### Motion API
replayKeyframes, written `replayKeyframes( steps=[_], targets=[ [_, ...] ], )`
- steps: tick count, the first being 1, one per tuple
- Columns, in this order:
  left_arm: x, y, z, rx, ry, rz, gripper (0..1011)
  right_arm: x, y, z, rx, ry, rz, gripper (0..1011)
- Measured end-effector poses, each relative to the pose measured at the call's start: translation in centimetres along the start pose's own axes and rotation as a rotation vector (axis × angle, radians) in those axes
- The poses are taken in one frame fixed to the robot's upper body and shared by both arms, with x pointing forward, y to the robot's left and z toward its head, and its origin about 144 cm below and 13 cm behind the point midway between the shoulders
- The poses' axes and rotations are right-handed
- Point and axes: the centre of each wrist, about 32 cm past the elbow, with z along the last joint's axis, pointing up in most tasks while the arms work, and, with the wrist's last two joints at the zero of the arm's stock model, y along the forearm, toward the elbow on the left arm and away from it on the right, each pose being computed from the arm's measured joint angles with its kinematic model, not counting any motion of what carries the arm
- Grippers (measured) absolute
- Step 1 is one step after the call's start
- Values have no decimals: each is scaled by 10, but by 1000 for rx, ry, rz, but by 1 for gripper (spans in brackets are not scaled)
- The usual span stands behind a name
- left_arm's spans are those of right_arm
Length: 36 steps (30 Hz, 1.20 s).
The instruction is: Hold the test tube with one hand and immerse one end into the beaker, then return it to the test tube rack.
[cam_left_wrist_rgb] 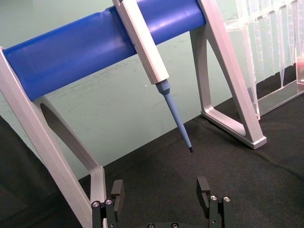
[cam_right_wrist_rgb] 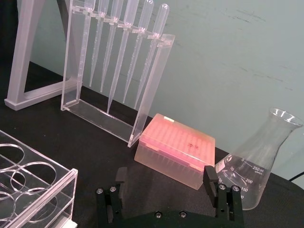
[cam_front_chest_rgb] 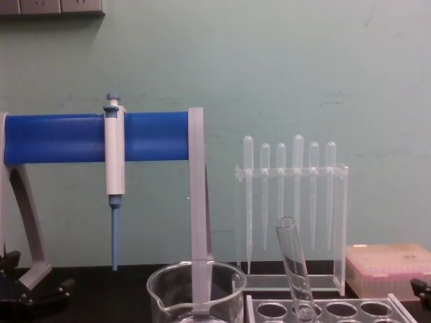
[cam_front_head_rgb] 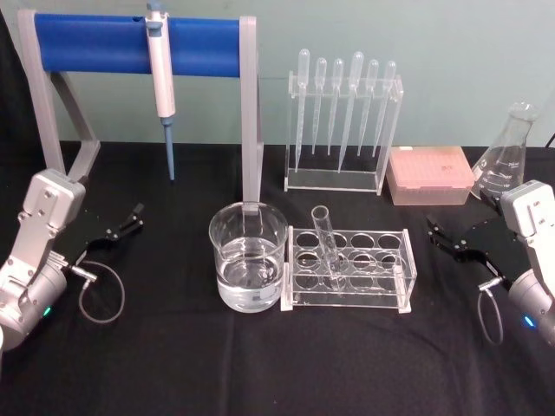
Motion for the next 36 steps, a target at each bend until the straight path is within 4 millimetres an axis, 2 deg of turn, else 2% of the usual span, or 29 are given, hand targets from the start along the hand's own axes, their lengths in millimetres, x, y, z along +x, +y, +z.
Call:
replayKeyframes(
  steps=[36],
  targets=[
    [0,0,0,0,0,0,1000,0,0,0,0,0,0,1004]
  ],
)
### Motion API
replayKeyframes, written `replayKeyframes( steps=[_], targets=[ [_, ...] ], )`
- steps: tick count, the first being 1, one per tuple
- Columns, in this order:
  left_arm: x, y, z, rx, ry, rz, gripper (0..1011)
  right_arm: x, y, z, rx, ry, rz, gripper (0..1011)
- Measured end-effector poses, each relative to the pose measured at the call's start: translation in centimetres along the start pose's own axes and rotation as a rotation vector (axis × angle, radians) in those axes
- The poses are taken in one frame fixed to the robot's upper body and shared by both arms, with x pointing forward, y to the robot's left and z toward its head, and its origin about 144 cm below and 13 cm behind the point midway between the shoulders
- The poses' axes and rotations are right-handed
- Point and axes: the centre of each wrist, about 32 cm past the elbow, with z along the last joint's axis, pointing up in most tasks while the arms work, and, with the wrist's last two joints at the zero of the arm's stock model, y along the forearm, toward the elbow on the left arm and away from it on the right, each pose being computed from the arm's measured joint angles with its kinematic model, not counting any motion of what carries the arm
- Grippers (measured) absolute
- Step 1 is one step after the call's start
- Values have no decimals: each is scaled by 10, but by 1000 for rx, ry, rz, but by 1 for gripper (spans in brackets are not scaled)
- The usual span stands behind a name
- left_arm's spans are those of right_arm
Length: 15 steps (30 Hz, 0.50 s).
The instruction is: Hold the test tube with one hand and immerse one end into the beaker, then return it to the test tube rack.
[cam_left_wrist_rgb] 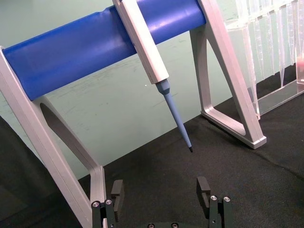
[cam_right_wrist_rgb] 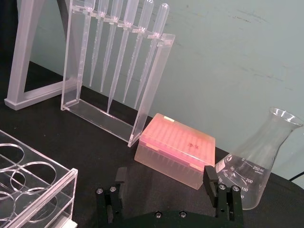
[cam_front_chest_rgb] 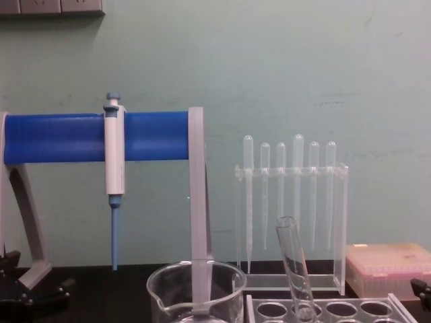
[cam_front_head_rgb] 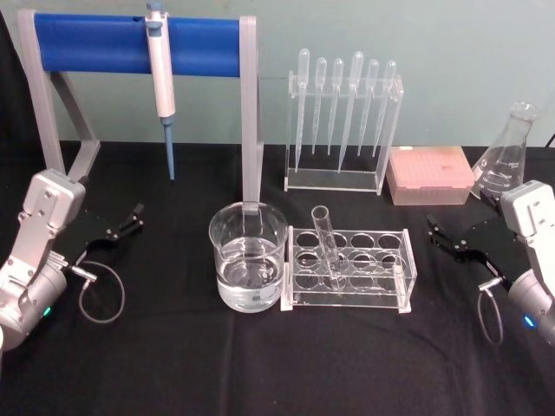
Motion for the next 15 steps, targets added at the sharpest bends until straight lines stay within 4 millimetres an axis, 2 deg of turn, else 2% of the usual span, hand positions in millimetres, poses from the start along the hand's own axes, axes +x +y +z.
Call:
replayKeyframes(
  steps=[8,15],
  targets=[
    [0,0,0,0,0,0,1000,0,0,0,0,0,0,1004],
    [0,0,0,0,0,0,1000,5,-1,17,55,7,16,1004]
  ],
)
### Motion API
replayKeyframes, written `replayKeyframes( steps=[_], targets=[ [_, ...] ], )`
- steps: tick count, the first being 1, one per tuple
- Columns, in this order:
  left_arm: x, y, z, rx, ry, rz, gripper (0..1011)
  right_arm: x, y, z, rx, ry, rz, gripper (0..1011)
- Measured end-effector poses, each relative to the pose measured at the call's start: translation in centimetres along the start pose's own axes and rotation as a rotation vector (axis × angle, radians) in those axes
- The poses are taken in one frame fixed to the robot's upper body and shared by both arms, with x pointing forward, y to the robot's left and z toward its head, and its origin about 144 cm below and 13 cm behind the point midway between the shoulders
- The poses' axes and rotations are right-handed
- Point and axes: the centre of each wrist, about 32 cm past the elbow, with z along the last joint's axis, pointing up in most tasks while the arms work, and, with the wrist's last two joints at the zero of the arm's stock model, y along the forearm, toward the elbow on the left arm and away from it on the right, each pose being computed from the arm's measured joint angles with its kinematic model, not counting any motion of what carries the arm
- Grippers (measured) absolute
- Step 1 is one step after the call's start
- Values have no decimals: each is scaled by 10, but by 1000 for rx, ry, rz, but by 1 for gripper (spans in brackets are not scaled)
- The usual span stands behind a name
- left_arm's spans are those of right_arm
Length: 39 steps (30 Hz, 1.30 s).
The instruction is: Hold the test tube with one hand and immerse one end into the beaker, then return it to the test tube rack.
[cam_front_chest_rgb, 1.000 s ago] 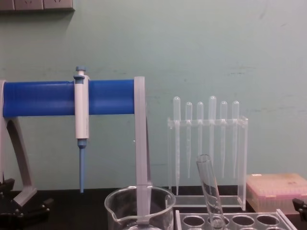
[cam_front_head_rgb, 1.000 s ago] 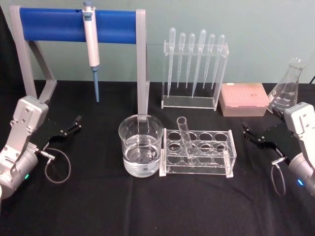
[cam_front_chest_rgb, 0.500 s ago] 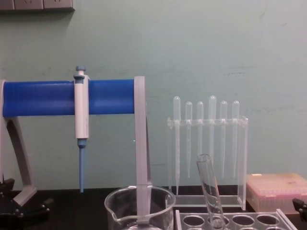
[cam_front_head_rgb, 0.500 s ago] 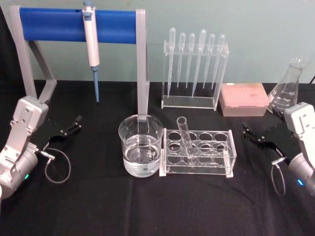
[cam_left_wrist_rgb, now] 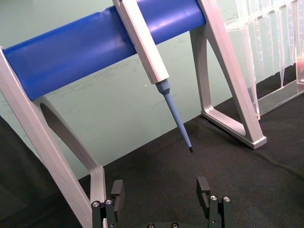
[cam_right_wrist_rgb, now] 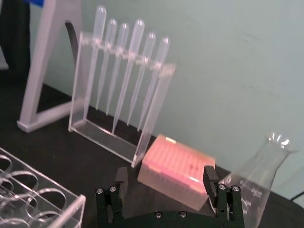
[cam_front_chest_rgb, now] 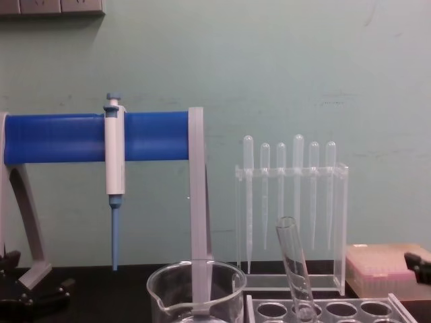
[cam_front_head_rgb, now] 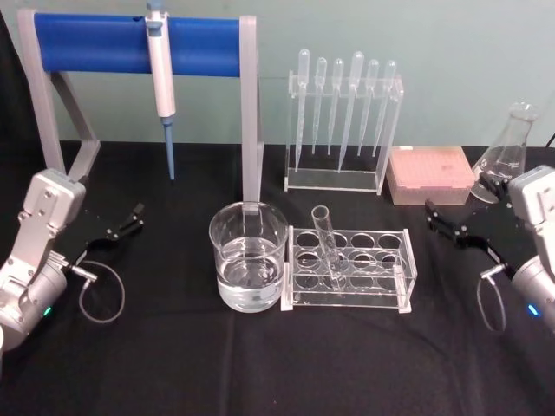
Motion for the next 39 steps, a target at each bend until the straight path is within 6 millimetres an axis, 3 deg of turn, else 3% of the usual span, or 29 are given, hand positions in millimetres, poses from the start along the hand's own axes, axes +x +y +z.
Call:
replayKeyframes(
  steps=[7,17,27,39],
  targets=[
    [0,0,0,0,0,0,1000,11,-8,23,32,31,67,1004],
    [0,0,0,0,0,0,1000,29,-17,56,52,58,381,1004],
    [0,0,0,0,0,0,1000,35,6,73,27,118,678,1004],
    [0,0,0,0,0,0,1000,35,31,71,-22,188,806,1004]
  ],
)
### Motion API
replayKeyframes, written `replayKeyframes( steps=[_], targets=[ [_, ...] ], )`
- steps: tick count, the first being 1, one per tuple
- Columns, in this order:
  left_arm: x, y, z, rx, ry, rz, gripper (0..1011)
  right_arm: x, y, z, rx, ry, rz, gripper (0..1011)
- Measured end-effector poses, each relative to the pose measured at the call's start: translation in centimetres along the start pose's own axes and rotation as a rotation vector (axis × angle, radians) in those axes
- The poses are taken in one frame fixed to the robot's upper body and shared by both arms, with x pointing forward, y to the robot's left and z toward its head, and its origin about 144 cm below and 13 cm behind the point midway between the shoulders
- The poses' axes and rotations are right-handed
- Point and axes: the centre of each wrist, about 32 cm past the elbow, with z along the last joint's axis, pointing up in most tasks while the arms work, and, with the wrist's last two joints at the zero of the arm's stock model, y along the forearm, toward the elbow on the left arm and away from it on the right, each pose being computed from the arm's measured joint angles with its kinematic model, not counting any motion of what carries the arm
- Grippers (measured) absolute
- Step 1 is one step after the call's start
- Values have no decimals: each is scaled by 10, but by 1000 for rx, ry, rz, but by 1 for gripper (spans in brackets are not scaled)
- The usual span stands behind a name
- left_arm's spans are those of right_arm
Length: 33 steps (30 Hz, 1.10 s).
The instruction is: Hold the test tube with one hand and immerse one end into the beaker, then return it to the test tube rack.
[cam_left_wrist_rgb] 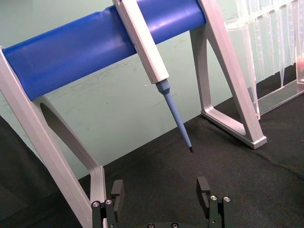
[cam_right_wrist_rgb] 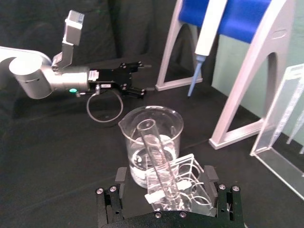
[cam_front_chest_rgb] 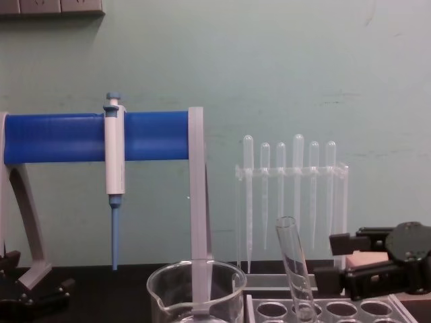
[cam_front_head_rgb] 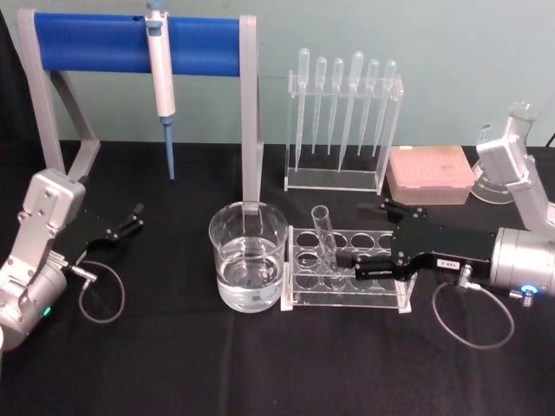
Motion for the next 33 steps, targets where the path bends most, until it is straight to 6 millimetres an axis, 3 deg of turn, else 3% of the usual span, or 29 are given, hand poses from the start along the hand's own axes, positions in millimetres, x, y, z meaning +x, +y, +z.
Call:
replayKeyframes(
  steps=[33],
  targets=[
    [0,0,0,0,0,0,1000,28,43,20,-94,-82,98,1004]
  ],
)
